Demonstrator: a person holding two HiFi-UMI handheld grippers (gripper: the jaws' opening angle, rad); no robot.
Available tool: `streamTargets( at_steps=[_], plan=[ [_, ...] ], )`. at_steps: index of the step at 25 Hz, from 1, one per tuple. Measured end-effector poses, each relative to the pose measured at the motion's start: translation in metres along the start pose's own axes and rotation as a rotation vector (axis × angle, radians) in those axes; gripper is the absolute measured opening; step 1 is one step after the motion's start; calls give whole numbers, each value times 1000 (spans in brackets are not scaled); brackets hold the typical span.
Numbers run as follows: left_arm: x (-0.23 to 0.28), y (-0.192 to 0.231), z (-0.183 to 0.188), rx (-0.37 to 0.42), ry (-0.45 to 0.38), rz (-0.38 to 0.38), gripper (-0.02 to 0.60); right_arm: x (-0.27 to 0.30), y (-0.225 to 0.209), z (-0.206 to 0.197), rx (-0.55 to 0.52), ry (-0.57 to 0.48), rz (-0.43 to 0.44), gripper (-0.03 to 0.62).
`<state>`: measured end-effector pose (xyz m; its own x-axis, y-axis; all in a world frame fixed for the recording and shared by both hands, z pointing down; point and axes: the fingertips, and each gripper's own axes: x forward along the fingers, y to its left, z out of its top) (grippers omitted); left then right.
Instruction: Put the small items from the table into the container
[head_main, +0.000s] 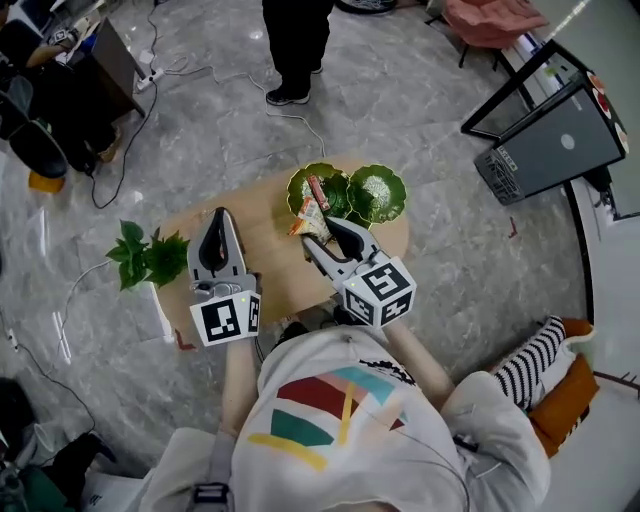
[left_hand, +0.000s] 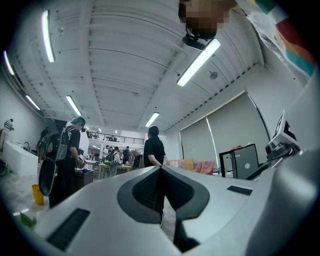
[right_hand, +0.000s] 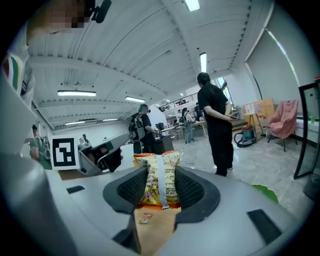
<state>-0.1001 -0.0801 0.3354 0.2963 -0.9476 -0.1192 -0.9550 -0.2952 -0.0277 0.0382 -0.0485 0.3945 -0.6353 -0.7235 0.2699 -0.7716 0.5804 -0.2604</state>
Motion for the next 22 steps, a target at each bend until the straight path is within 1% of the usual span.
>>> streamTargets(
  at_steps=[3,5,6,9,12,15,18,22],
  plan=[
    [7,-13,-16,-60,30,-20,9,-12,-35,-3,27,12,-99,181],
    [13,-31,-27,-105,52,-43,9,-23,-60,-7,45,26,-161,181],
    [18,-42,-30,-114,58,-59,9,-27,-72,-8,52,27,-187,181],
    [36,-80,-33,-105,66,-119,9,-37,-107,-10,49,40,-243,181],
    [56,-112,-37,-91,74,-148,9,-41,-145,-22,21,96,-277,181],
    [75,-137,-40,-78,68,-141,9,-38,-189,-44,-14,168,-298,181],
    [81,-153,-47,-61,102,-120,9,-29,-227,-78,-31,264,-301,181],
    [90,-160,-56,-27,141,-101,9,-4,-268,-110,-67,380,-314,181]
  ],
)
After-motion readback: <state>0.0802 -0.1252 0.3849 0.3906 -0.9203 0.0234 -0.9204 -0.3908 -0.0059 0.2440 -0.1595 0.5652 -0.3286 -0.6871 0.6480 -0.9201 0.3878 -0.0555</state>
